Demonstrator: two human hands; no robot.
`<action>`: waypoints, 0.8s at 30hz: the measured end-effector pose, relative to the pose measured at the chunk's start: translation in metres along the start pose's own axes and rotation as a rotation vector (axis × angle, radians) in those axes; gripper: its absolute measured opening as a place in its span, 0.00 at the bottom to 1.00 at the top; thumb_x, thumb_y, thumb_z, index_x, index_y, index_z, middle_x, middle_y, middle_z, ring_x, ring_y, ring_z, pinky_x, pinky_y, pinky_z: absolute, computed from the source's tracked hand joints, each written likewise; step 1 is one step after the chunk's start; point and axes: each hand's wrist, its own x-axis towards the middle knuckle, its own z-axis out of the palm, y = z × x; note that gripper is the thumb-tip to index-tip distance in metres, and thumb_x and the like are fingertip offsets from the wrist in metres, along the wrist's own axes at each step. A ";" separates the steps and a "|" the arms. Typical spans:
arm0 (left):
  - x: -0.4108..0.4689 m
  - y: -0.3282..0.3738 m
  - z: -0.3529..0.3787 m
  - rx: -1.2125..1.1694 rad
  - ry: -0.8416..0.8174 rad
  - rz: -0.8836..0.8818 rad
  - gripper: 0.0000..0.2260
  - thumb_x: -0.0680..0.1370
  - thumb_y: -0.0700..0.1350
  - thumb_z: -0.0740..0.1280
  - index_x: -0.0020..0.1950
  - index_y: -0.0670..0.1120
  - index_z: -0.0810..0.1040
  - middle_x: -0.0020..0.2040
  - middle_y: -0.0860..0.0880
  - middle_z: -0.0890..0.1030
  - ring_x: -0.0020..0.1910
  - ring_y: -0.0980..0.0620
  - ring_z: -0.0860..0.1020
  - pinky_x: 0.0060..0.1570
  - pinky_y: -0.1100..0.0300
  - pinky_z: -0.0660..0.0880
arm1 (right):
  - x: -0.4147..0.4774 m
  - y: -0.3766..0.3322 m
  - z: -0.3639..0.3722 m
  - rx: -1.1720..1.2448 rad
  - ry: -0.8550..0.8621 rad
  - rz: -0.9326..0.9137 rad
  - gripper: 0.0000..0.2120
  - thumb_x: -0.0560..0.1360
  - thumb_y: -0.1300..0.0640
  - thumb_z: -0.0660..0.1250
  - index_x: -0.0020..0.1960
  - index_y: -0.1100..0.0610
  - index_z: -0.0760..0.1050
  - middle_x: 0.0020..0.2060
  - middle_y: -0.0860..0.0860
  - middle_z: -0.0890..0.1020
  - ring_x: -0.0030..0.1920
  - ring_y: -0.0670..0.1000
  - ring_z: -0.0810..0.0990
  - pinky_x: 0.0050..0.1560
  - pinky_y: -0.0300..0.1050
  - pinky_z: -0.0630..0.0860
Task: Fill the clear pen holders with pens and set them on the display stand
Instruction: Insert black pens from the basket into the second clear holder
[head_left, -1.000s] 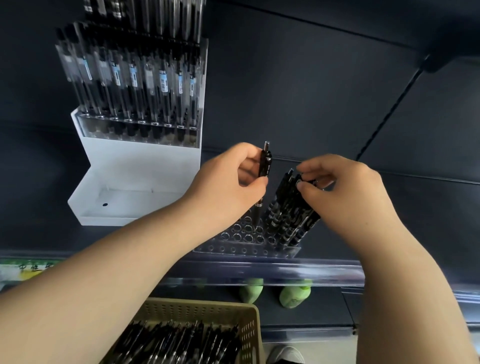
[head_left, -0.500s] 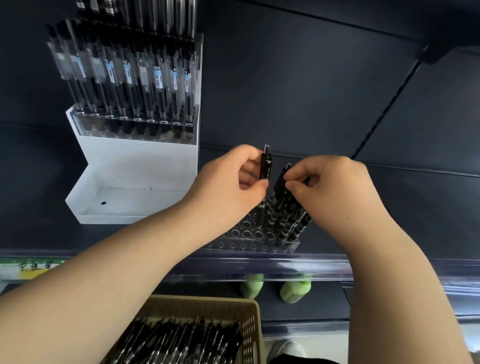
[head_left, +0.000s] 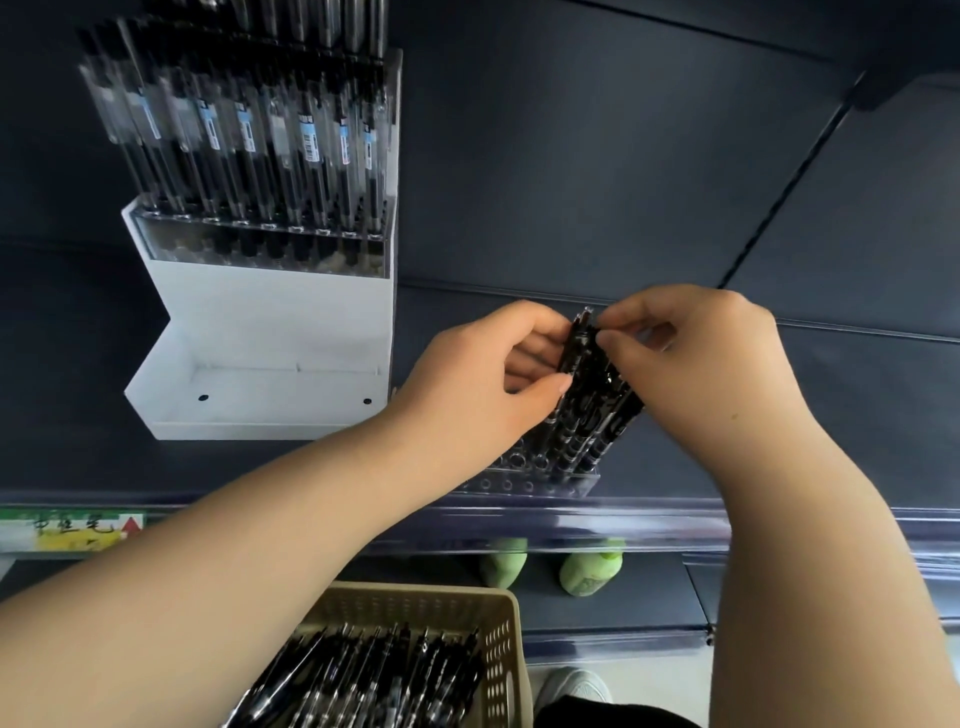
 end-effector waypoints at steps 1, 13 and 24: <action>0.000 0.000 0.001 -0.004 0.000 0.001 0.17 0.73 0.37 0.71 0.47 0.59 0.74 0.44 0.55 0.81 0.43 0.60 0.80 0.49 0.65 0.78 | 0.000 0.000 0.000 -0.006 0.002 -0.004 0.06 0.72 0.57 0.69 0.43 0.47 0.80 0.33 0.37 0.77 0.33 0.38 0.74 0.33 0.21 0.66; -0.007 -0.014 0.014 0.179 -0.053 -0.027 0.11 0.73 0.38 0.71 0.54 0.48 0.78 0.43 0.53 0.81 0.41 0.58 0.78 0.47 0.68 0.75 | -0.001 -0.001 0.002 0.004 -0.001 -0.011 0.06 0.72 0.58 0.69 0.41 0.46 0.79 0.31 0.37 0.76 0.33 0.35 0.74 0.33 0.22 0.67; -0.007 -0.019 0.018 0.335 -0.040 -0.065 0.10 0.74 0.44 0.70 0.55 0.47 0.78 0.45 0.54 0.81 0.43 0.60 0.77 0.46 0.71 0.73 | -0.001 0.000 0.002 0.002 -0.016 -0.012 0.05 0.72 0.57 0.69 0.43 0.47 0.80 0.30 0.38 0.75 0.34 0.29 0.72 0.32 0.19 0.65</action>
